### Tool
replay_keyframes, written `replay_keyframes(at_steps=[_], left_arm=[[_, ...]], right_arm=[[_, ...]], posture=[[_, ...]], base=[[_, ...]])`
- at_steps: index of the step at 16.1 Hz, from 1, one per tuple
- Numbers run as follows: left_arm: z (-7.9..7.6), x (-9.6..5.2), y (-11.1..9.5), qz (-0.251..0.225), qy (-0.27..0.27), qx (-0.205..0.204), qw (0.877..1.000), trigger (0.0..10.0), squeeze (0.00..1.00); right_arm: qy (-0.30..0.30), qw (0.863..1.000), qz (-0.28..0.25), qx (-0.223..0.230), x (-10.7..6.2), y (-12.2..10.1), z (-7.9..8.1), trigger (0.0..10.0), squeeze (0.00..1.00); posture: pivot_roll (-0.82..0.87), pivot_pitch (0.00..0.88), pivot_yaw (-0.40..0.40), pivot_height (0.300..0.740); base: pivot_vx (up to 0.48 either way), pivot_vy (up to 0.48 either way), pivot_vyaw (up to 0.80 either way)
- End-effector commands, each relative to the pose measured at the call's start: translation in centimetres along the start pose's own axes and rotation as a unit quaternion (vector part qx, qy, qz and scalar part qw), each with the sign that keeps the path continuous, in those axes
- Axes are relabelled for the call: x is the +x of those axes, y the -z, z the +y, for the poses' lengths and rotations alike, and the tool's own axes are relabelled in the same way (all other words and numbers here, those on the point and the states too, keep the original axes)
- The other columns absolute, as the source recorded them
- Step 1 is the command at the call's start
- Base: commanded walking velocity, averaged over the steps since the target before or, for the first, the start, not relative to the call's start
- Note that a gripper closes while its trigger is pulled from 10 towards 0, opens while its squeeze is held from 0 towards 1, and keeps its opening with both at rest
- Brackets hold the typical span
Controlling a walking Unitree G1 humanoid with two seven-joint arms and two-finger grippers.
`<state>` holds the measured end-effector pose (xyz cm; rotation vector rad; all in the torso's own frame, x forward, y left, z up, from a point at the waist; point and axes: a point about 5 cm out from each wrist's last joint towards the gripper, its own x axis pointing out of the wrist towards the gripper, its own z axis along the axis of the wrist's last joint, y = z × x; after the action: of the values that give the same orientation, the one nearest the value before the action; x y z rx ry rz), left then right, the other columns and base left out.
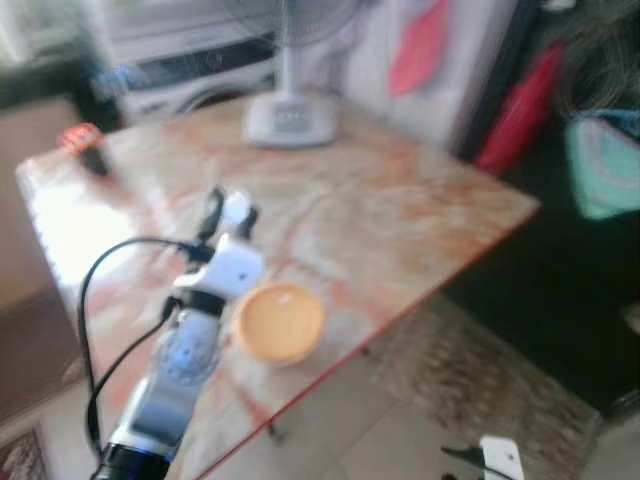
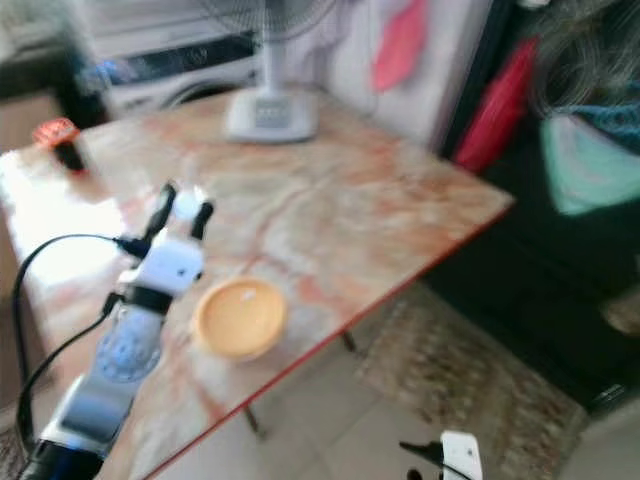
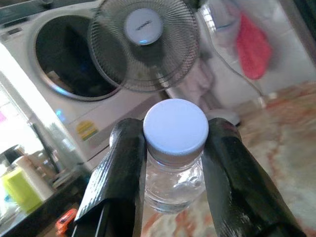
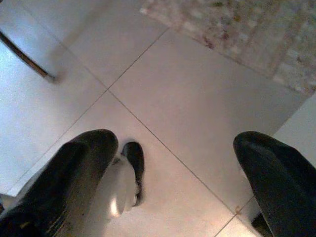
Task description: Restocking fridge
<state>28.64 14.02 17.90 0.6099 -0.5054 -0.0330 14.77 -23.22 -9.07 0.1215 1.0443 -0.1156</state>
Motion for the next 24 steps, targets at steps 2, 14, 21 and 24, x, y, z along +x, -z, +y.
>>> replay_keyframes(at_steps=[2, 14, 21, 24], left_arm=[[-0.2, 0.54, -0.87, -0.017, 0.001, -0.005, 1.0, 10.0, 0.0], [-0.37, 0.74, -1.48, -0.03, 0.003, -0.013, 0.999, 10.0, 0.0], [-0.52, 0.77, -1.47, -0.03, 0.004, -0.02, 0.999, 10.0, 0.0], [-0.5, 0.77, -1.39, -0.027, 0.002, -0.021, 0.999, 10.0, 0.0]], right_arm=[[0.005, 1.0, 0.003, -0.004, -0.12, 0.09, -0.49, 10.0, 0.0], [0.002, 1.0, 0.007, -0.014, -0.16, 0.16, -0.61, 10.0, 0.0], [0.0, 1.0, 0.008, -0.018, -0.18, 0.12, -0.69, 10.0, 0.0], [-0.001, 1.0, 0.009, -0.02, -0.18, 0.06, -0.73, 10.0, 0.0]], posture=[[0.11, 0.0, -0.001, 0.74], [0.1, 0.0, -0.002, 0.74], [0.1, 0.0, -0.009, 0.74], [0.1, 0.0, -0.011, 0.74]], base=[[0.0, 0.0, -0.79], [0.0, 0.0, -0.79], [0.0, 0.0, -0.79], [0.0, 0.0, -0.79]])
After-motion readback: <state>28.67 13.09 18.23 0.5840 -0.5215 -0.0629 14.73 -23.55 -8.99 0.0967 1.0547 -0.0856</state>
